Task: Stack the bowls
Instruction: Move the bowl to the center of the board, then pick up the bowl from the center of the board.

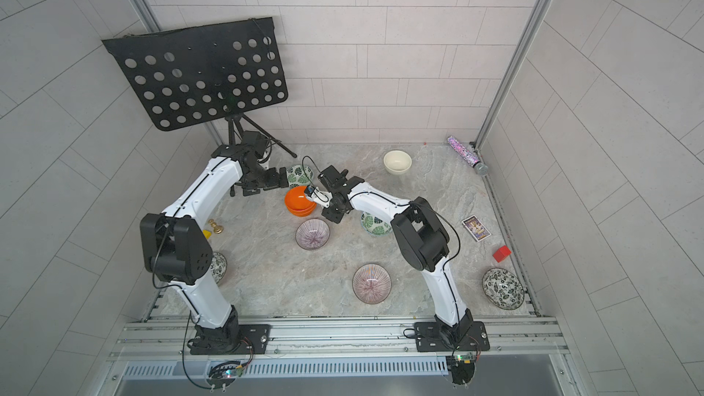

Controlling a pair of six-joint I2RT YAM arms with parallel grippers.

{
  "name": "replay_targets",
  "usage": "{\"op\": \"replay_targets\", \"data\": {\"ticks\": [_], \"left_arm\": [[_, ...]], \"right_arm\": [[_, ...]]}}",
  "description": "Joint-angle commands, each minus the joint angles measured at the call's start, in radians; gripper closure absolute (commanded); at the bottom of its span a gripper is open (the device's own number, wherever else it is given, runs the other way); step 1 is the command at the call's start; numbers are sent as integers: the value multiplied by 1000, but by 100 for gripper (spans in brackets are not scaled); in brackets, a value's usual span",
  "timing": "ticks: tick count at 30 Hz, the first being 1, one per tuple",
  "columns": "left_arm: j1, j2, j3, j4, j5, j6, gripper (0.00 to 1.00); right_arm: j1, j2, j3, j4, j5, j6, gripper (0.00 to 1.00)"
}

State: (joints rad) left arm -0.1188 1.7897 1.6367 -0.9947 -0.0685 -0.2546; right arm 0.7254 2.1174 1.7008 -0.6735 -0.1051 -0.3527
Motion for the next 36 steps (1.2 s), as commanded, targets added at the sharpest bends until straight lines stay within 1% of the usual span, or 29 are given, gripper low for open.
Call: {"op": "replay_targets", "data": {"ticks": [1, 4, 6, 9, 10, 12, 14, 16, 19, 21, 23, 25, 28, 31, 36], "left_arm": [[11, -38, -12, -4, 8, 1, 0], [10, -42, -11, -3, 3, 1, 0], [10, -44, -4, -2, 1, 4, 0], [10, -39, 13, -2, -11, 7, 0], [11, -38, 16, 3, -17, 6, 0], [11, -39, 17, 21, -34, 3, 0], [10, -45, 11, 53, -50, 2, 0], [-10, -52, 16, 70, -132, 14, 0], [-46, -63, 16, 101, -235, 55, 0], [-52, -82, -9, 157, -225, 52, 0], [-47, -109, -58, 238, -184, 3, 0], [-47, -122, -68, 264, -160, -3, 0], [-47, -136, -90, 318, -133, 9, 0], [-46, -126, -78, 315, -115, 17, 0], [-47, -104, -64, 289, -113, 1, 11]], "right_arm": [[0, -41, 13, 5, 13, 6, 67], [-11, -108, -16, 19, 1, 34, 61], [-37, -175, -46, 36, -32, 64, 58], [-112, -264, -80, 69, -71, 124, 54], [-129, -281, -84, 80, -63, 170, 53], [-207, -288, -74, 106, -32, 248, 51], [-289, -258, -38, 120, 20, 349, 50], [-380, -202, 18, 118, 69, 472, 50], [-490, -104, 124, 76, 72, 603, 51], [-534, -43, 182, 55, 67, 646, 52], [-560, 9, 231, 41, 101, 667, 52], [-571, 50, 269, 17, 137, 678, 52], [-596, 92, 298, -1, 149, 698, 51], [-619, 120, 306, -4, 146, 705, 51], [-644, 164, 326, -6, 142, 706, 52]]}}
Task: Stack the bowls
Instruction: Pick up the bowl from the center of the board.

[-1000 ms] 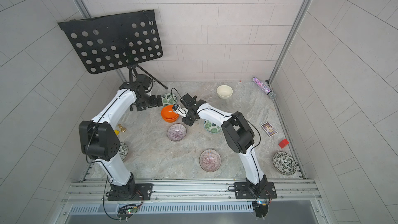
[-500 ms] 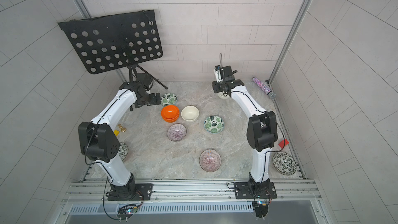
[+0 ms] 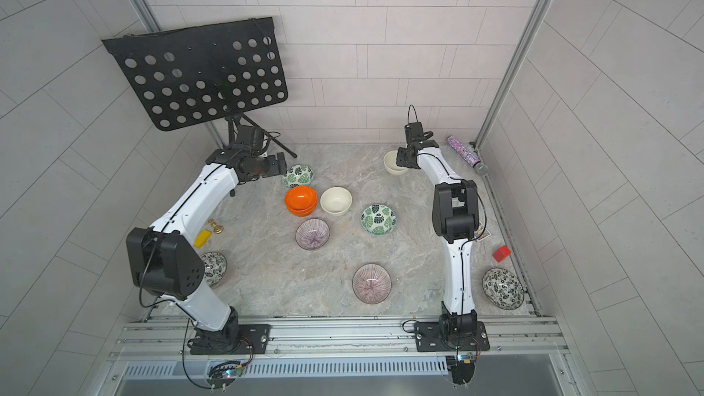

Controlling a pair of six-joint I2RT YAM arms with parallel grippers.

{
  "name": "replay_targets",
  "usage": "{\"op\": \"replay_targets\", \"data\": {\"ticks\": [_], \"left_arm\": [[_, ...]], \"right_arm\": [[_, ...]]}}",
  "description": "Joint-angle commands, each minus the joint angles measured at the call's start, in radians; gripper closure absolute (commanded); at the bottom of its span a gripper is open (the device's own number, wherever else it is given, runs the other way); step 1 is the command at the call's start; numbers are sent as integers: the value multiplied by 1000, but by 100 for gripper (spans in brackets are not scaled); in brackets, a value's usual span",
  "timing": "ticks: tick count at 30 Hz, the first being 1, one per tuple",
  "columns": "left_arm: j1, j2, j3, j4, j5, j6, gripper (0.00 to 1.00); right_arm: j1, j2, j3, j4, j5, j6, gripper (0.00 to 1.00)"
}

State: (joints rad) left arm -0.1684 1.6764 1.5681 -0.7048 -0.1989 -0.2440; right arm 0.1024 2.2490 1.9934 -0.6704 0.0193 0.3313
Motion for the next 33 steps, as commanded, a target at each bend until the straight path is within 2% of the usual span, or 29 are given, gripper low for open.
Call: {"op": "replay_targets", "data": {"ticks": [1, 8, 13, 15, 19, 21, 27, 33], "left_arm": [[2, 11, 6, -1, 20, -15, 12], [1, 15, 25, -22, 7, -28, 14], [-2, 28, 45, -39, 12, -32, 16], [-6, 35, 55, -47, 19, -35, 17], [-16, 46, 63, -50, 30, -37, 19], [-22, 57, 78, -62, 56, -37, 20], [-81, 110, 184, -138, 154, -29, 21], [-157, 178, 296, -212, 180, -32, 20]], "right_arm": [[-23, 42, 41, -11, 17, 20, 53], [-38, 105, 98, -24, -1, 30, 56], [-42, 144, 133, -30, -26, 35, 65], [-41, 150, 136, -27, -37, 33, 73], [-41, 144, 132, -26, -51, 25, 94], [-41, 117, 114, -26, -55, 17, 100], [11, -47, 21, -29, -39, -60, 100], [157, -175, -62, -83, 10, -163, 100]]}}
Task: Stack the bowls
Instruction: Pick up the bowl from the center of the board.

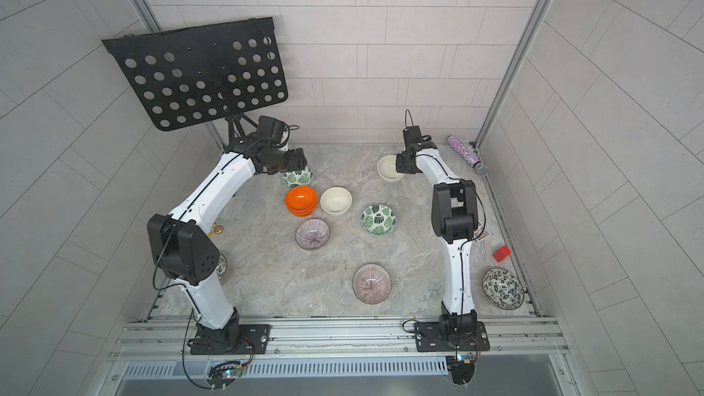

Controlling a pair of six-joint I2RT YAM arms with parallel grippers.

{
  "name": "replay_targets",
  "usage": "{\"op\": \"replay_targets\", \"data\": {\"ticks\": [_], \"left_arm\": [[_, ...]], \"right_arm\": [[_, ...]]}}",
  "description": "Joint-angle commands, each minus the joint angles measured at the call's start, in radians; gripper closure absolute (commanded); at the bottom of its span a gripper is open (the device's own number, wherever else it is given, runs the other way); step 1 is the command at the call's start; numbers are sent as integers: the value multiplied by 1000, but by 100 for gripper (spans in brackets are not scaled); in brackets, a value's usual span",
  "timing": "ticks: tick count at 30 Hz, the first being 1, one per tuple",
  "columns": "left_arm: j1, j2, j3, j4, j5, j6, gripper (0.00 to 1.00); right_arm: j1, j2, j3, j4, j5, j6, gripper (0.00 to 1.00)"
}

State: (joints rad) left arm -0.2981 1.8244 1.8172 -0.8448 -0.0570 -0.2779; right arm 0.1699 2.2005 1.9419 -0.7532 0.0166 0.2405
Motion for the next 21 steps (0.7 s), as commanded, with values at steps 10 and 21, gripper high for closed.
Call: {"op": "replay_targets", "data": {"ticks": [10, 21], "left_arm": [[-68, 112, 60, -73, 96, -27, 27], [-80, 123, 25, -39, 125, -41, 39]], "right_arm": [[250, -214, -77, -14, 22, -96, 100], [316, -174, -37, -32, -2, -81, 100]]}}
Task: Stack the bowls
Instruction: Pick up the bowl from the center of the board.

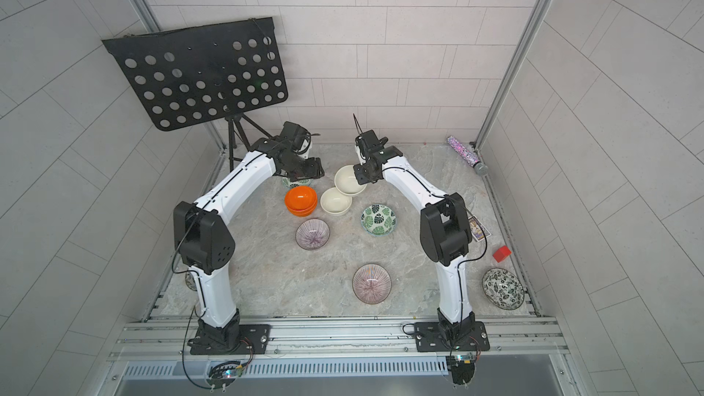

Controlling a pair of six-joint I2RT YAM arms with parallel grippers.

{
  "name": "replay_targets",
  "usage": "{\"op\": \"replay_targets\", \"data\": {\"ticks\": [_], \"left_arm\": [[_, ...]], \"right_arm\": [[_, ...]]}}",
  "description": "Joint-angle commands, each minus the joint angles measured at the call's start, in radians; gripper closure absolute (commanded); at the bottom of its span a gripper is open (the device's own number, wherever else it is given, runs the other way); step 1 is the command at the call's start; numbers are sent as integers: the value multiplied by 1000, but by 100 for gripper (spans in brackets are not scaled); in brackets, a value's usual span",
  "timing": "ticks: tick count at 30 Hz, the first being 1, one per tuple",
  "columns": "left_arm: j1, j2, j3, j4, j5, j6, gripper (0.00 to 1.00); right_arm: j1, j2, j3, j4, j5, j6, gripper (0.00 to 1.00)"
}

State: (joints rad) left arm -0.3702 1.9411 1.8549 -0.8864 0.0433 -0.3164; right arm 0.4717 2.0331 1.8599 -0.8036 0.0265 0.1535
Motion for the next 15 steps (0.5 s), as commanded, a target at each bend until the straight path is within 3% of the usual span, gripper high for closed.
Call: {"op": "replay_targets", "data": {"ticks": [1, 15], "left_arm": [[-11, 11, -13, 3, 27, 2, 42], [-36, 62, -11, 10, 32, 6, 51]], "right_arm": [[17, 2, 54, 15, -16, 7, 100], [41, 39, 106, 15, -50, 32, 100]]}}
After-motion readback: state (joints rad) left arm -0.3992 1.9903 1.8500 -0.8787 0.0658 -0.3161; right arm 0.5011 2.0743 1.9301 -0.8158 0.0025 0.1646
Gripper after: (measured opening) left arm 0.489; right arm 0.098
